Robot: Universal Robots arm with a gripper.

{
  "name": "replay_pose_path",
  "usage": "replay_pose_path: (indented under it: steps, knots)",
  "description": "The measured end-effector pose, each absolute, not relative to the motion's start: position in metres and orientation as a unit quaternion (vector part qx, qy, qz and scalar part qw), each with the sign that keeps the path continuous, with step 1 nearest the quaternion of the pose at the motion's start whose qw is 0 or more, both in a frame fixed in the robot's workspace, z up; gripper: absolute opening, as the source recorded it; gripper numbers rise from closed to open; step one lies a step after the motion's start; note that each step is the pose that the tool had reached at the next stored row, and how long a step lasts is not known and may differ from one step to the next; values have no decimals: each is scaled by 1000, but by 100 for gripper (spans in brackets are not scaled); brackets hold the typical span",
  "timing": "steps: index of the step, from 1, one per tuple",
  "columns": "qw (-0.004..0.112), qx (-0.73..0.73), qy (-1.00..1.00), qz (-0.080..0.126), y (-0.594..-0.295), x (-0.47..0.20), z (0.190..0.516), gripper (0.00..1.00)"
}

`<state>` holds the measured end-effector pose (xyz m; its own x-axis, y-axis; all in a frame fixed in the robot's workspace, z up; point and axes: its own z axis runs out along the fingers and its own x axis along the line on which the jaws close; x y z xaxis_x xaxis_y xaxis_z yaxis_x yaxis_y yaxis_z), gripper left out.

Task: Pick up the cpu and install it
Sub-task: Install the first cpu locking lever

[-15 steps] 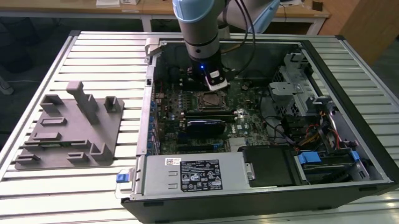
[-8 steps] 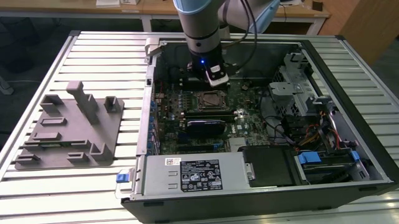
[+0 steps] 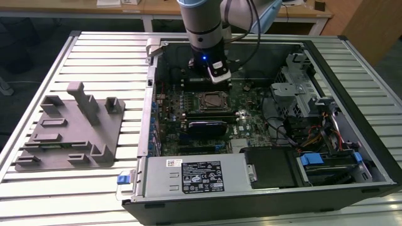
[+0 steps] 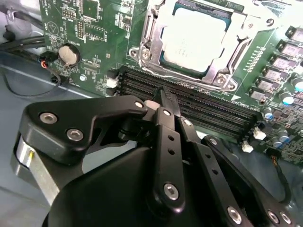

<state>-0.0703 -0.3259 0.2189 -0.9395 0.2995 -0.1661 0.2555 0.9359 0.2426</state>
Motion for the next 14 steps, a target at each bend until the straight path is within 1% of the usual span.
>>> replay_pose_path:
  steps: [6, 10, 14]
  knots:
    - [103, 140, 981, 85, -326, -69, 219, 11]
    - [99, 139, 983, 64, -326, -67, 219, 11]
    - [93, 137, 986, 36, -326, -65, 219, 11]
